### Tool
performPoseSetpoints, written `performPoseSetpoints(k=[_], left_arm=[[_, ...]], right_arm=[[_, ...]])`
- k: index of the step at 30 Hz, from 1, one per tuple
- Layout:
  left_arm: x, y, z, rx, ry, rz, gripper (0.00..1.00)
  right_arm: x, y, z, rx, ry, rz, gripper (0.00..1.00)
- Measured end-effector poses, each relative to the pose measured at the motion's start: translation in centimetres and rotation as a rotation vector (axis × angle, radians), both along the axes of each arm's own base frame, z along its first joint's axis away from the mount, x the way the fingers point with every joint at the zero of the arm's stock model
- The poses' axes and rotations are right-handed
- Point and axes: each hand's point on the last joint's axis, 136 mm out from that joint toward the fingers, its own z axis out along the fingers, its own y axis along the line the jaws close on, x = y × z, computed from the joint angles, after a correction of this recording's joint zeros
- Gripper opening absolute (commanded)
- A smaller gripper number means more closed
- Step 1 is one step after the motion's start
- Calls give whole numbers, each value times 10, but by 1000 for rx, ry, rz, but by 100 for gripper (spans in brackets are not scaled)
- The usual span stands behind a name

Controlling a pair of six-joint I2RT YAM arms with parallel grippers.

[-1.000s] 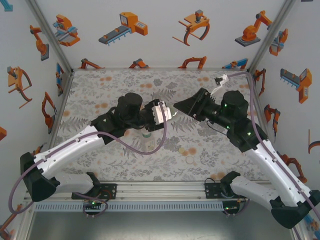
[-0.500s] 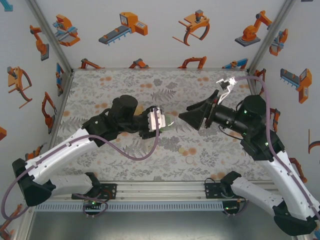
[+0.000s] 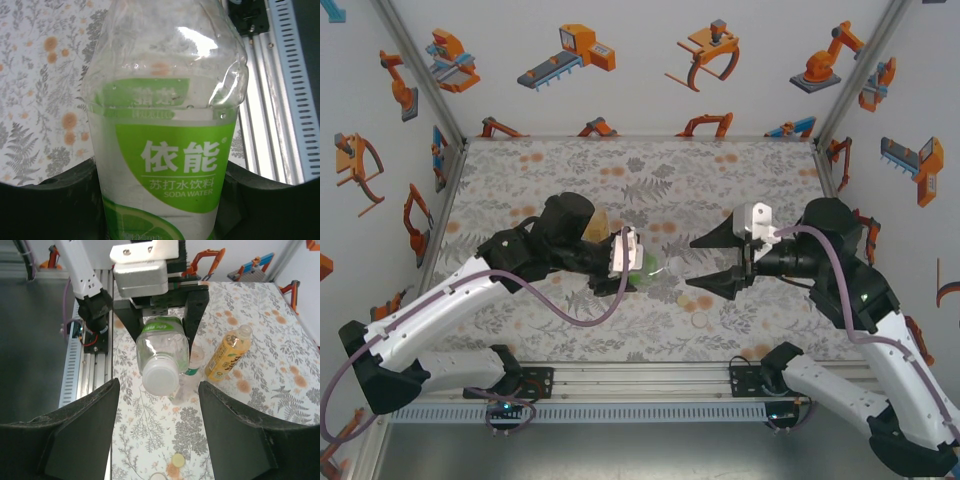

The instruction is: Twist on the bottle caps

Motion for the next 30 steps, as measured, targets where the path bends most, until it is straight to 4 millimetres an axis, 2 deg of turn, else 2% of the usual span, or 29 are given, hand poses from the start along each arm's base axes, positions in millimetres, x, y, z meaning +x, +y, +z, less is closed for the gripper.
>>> performPoseSetpoints(k=[10, 16, 30], left_arm=[[-8, 0, 1, -3, 27, -33, 0], [-7, -1, -2, 3, 35, -35, 0], [-6, -3, -3, 4, 50, -25, 0]], right_arm=[[0, 7, -6, 9, -19, 61, 51], [3, 14, -9, 30, 12, 86, 50], [5, 15, -15, 31, 40, 86, 46]])
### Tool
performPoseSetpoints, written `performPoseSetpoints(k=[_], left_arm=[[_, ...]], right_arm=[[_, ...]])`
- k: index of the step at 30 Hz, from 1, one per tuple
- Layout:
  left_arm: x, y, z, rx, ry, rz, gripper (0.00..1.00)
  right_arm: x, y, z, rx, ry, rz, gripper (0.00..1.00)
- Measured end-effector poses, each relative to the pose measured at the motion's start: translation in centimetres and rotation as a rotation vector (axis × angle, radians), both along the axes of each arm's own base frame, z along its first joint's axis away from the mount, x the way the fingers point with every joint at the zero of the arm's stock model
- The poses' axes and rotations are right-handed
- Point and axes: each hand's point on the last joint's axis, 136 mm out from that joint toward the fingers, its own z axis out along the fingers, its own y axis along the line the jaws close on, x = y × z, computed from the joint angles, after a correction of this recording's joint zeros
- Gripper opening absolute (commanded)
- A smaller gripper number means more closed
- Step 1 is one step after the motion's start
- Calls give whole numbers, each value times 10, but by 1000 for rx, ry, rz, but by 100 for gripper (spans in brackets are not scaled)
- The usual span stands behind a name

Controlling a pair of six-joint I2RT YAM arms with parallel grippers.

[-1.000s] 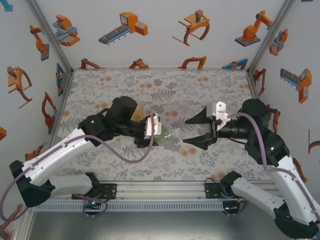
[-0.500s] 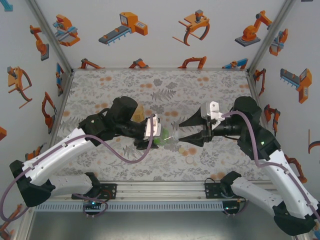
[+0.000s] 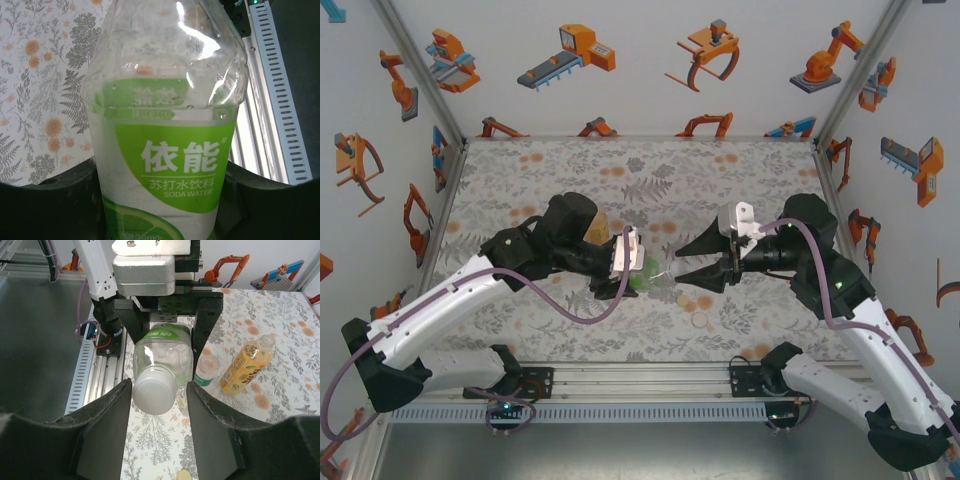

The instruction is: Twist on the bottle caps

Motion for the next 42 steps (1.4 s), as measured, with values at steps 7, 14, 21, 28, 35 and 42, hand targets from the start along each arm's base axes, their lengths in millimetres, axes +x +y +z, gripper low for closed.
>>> performPoseSetpoints(k=[7, 14, 21, 28, 35, 42], left_arm=[[2, -1, -1, 2, -5, 9, 0], [5, -1, 0, 2, -13, 21, 0], [12, 0, 2, -2, -49, 52, 0], [35, -2, 13, -62, -172, 144, 0], [74, -12, 21, -98, -298, 277, 0], [105, -24, 19, -99, -369, 382, 0]], right_arm=[[1, 0, -1, -1, -2, -10, 41], [2, 0, -1, -2, 2, -16, 29], [13, 2, 1, 30, 90, -74, 16], [42, 1, 9, 135, 268, -228, 7], [92, -14, 11, 292, 546, -500, 0], [131, -36, -3, 430, 833, -747, 0]])
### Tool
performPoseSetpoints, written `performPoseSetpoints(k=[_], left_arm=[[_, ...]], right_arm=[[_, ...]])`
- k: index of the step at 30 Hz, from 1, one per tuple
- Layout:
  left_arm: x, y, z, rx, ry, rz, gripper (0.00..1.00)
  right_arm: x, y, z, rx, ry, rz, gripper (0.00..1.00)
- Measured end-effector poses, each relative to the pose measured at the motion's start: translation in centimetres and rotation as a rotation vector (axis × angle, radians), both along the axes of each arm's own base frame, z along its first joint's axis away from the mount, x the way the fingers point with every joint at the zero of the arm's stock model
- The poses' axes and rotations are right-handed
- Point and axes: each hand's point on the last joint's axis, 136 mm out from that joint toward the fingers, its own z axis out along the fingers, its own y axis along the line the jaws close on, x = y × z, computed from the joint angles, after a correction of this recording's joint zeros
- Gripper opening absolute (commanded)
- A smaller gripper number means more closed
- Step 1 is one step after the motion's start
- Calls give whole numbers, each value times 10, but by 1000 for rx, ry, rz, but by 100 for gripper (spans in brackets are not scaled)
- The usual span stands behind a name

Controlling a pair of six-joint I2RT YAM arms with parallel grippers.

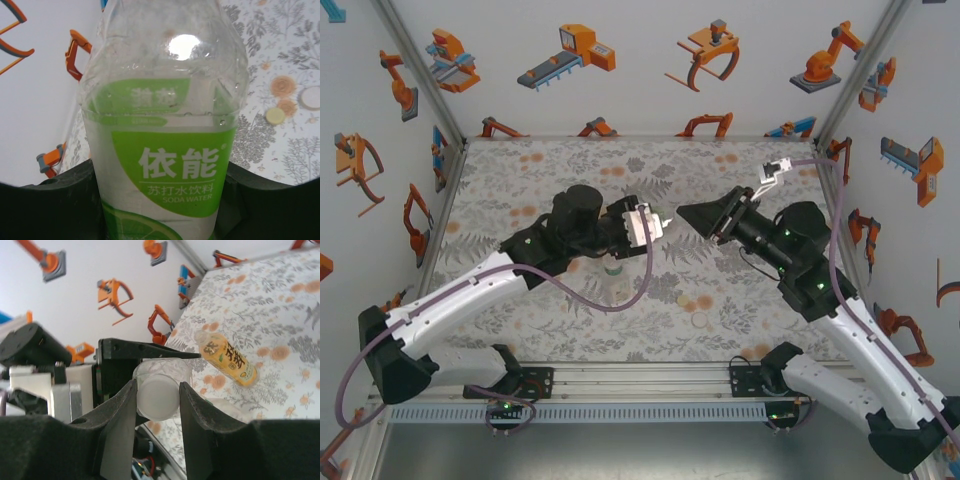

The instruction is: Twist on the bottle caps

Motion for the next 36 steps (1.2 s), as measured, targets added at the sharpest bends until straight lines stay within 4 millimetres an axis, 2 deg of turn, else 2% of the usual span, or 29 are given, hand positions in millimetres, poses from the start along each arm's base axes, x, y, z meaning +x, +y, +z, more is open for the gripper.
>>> performPoseSetpoints(k=[4, 6, 7, 11, 13, 16, 20, 24, 27, 32, 36], left_arm=[[8, -1, -8, 24, -3, 37, 0], [9, -1, -9, 28, -4, 44, 0], [9, -1, -9, 26, -5, 44, 0], [6, -3, -7, 22, -4, 32, 0], [3, -3, -6, 17, -1, 17, 0], [-6, -4, -5, 15, 11, -24, 0], [-22, -2, -6, 19, 42, -84, 0], [-38, 1, -8, 37, 91, -150, 0], [-52, 3, -8, 50, 132, -204, 0], [-72, 10, -10, 73, 205, -271, 0], [-82, 14, -11, 94, 252, -300, 0]], right_arm=[[12, -5, -14, 21, 97, -64, 0], [14, -5, -15, 21, 114, -72, 0], [13, -5, -14, 20, 114, -72, 3], [10, -6, -10, -8, 95, -66, 35], [7, -6, -7, -36, 73, -54, 46], [-1, -5, 5, -95, -1, -24, 53], [-18, -7, 30, -165, -153, 27, 57], [-43, -5, 42, -250, -327, 112, 57], [-65, 0, 40, -352, -489, 212, 57], [-100, 4, 26, -525, -727, 382, 58], [-119, 8, 19, -592, -859, 491, 58]])
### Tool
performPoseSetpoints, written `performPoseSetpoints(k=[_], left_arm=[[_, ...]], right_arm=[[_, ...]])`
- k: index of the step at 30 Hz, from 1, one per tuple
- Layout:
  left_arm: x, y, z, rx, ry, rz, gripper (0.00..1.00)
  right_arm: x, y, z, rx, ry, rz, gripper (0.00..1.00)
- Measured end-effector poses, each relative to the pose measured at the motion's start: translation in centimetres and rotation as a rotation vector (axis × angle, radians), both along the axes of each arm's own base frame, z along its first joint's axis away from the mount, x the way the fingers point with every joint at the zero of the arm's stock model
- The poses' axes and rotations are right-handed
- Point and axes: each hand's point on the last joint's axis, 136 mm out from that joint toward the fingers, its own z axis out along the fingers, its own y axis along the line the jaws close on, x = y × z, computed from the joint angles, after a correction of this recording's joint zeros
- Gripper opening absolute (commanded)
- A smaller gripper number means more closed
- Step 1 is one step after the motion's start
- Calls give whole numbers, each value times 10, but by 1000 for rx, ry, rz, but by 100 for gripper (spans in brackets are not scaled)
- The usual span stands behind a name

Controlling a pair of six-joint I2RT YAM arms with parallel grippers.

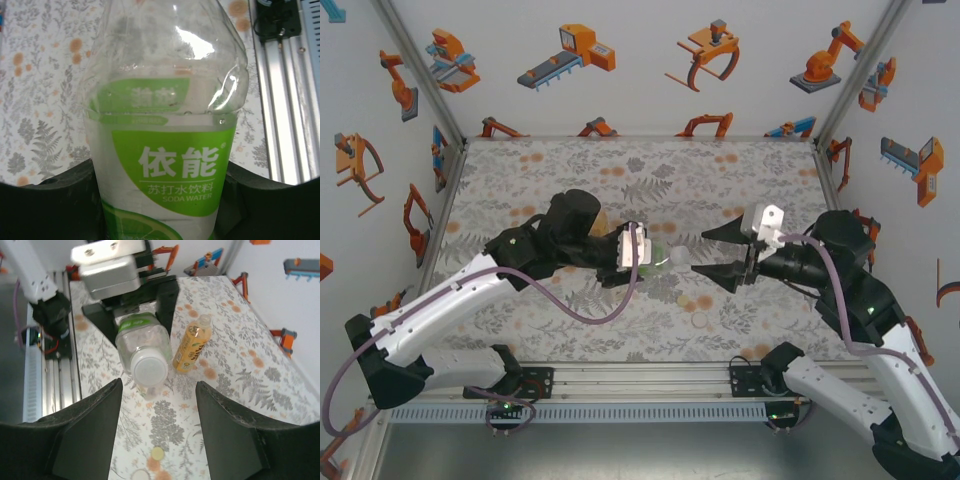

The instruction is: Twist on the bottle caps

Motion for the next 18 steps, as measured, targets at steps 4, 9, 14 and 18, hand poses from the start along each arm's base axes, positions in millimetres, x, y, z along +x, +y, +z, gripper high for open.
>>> performPoseSetpoints(k=[4, 9, 14, 18], left_arm=[[-8, 4, 0, 17, 38, -23, 0], [-15, 7, -3, 41, 79, -37, 0], [-18, 6, -8, 59, 110, -51, 0], [-19, 5, -11, 66, 120, -57, 0]], right_arm=[[-9, 7, -11, -44, -31, 94, 56], [-12, 14, -15, -55, -36, 156, 56], [-13, 16, -16, -50, -46, 181, 54], [-14, 20, -13, -35, -50, 213, 52]])
